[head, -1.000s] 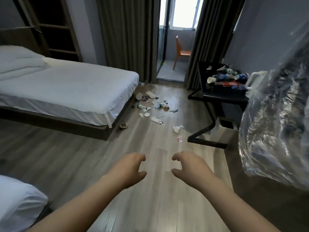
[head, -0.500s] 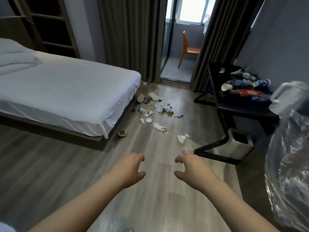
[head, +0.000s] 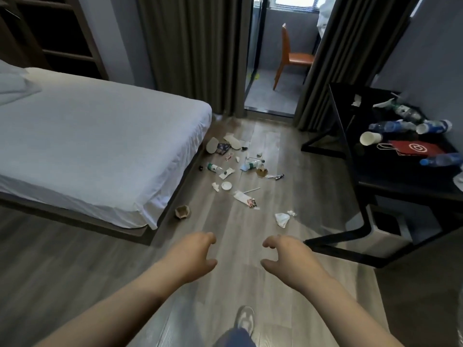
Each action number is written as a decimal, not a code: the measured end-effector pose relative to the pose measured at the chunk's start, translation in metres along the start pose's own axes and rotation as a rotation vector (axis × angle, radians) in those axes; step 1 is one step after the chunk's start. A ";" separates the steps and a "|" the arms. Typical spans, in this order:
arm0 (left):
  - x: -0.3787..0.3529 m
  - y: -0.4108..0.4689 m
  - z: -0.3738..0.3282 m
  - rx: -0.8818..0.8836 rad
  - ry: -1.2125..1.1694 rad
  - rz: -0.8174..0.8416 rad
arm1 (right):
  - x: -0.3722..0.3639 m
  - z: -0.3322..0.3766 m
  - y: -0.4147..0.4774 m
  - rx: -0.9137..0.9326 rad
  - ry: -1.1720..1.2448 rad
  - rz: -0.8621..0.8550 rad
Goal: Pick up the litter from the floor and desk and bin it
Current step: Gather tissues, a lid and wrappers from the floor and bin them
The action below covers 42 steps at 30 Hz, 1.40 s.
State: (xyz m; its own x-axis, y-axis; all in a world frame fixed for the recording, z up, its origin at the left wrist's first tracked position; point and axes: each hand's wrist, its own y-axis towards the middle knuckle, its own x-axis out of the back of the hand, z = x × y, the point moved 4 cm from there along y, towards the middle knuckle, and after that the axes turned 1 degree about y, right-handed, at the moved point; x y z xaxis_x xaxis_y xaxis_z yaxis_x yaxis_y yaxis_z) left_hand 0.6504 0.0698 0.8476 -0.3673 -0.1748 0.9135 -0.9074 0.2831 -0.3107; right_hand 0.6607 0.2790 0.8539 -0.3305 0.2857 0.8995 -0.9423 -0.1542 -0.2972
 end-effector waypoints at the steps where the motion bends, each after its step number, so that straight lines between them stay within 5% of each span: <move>1: 0.004 0.017 0.002 0.006 -0.004 -0.005 | 0.004 -0.005 0.020 0.003 0.001 0.006; 17: 0.051 0.251 0.012 0.073 0.002 0.097 | 0.060 -0.070 0.247 -0.020 0.083 0.146; 31: 0.084 0.462 0.053 -0.098 0.026 0.224 | 0.079 -0.114 0.408 -0.325 0.206 0.088; 42: 0.052 0.605 0.002 -0.211 0.106 0.373 | 0.061 -0.216 0.460 -0.539 0.386 0.110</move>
State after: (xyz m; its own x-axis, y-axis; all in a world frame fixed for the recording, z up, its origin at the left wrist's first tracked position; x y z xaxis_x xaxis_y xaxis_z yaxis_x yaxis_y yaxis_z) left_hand 0.0822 0.2295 0.7071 -0.6288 0.0708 0.7744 -0.6508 0.4971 -0.5739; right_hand 0.1951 0.4294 0.7027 -0.3275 0.6286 0.7054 -0.7638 0.2633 -0.5893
